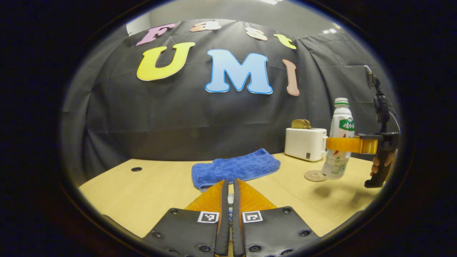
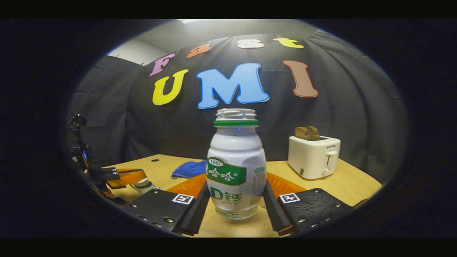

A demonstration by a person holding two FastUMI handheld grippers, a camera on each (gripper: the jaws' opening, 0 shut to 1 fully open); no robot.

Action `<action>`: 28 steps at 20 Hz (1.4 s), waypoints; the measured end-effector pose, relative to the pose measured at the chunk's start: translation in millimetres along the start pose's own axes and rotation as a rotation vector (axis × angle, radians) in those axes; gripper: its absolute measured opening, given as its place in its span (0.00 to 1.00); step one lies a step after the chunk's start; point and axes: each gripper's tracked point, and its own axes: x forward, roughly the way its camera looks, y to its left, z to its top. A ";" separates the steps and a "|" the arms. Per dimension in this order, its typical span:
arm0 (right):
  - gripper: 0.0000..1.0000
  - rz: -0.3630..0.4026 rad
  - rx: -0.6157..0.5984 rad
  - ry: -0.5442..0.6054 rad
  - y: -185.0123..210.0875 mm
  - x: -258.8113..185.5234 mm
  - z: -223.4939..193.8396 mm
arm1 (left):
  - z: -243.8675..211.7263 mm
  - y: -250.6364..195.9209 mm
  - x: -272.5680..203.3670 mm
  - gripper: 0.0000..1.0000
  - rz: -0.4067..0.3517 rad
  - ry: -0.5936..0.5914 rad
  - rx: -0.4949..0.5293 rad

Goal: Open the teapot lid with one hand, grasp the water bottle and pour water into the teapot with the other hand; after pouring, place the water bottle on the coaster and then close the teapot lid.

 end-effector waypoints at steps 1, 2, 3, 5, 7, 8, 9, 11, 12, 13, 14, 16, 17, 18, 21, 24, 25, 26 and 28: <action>0.72 -0.005 0.010 -0.001 -3.0 -0.3 -0.9 | -3.0 0.9 0.8 0.14 0.000 0.007 0.006; 0.72 -0.008 0.015 -0.001 -4.8 1.1 0.2 | -6.7 0.7 1.0 0.10 0.002 0.013 0.006; 0.72 -0.013 0.015 -0.001 -5.8 1.4 -0.6 | -8.8 -0.6 2.9 0.10 -0.002 0.020 0.000; 0.72 -0.019 0.011 -0.002 -7.9 2.2 0.6 | -11.2 2.0 4.0 0.10 0.004 0.025 0.010; 0.72 -0.017 0.006 -0.001 -7.4 2.6 -2.5 | -12.5 1.4 3.7 0.10 0.004 0.028 0.011; 0.72 -0.018 0.003 -0.001 -7.6 4.5 -1.4 | -13.8 1.4 3.7 0.14 0.004 0.033 0.011; 0.72 -0.020 0.001 0.001 -8.3 5.2 -2.0 | -15.0 1.8 3.5 0.14 0.003 0.037 0.010; 0.72 -0.029 -0.001 0.003 -11.8 7.6 -3.7 | -17.8 0.6 2.2 0.10 -0.002 0.052 0.006; 0.72 -0.035 -0.003 0.002 -14.0 9.8 -3.0 | -16.4 1.0 2.5 0.14 0.001 0.049 0.012; 0.72 -0.042 -0.006 0.003 -17.0 12.7 -4.5 | -17.6 1.8 3.2 0.10 0.003 0.052 0.016; 0.72 -0.050 -0.007 0.005 -20.2 15.6 -4.6 | -16.5 2.5 3.6 0.14 0.006 0.047 0.018; 0.72 -0.072 -0.009 0.011 -27.0 19.9 -4.8 | -18.2 2.7 3.2 0.18 0.015 0.051 0.017; 0.72 -0.085 -0.015 0.012 -30.4 21.6 -5.0 | -17.5 7.4 -1.1 0.19 0.038 0.052 0.027; 0.72 -0.097 -0.019 0.011 -33.6 22.5 -4.1 | -12.2 13.6 -3.7 0.28 0.058 0.043 0.043; 0.72 -0.114 -0.054 0.016 -37.4 28.3 -1.4 | 16.1 14.9 -19.0 0.55 0.050 -0.045 -0.003; 0.72 -0.132 -0.047 0.037 -51.2 39.6 -3.7 | 45.3 17.5 -38.1 0.74 0.038 -0.148 -0.062; 0.72 -0.134 -0.030 0.040 -54.3 43.1 -3.8 | 47.0 20.4 -40.6 0.78 0.049 -0.162 -0.051; 0.72 -0.141 -0.021 0.049 -58.9 49.2 -5.2 | 50.1 21.8 -42.3 0.82 0.060 -0.172 -0.035; 0.72 -0.168 -0.025 0.068 -66.6 57.5 -17.4 | 51.6 16.8 -43.1 0.84 0.050 -0.179 -0.027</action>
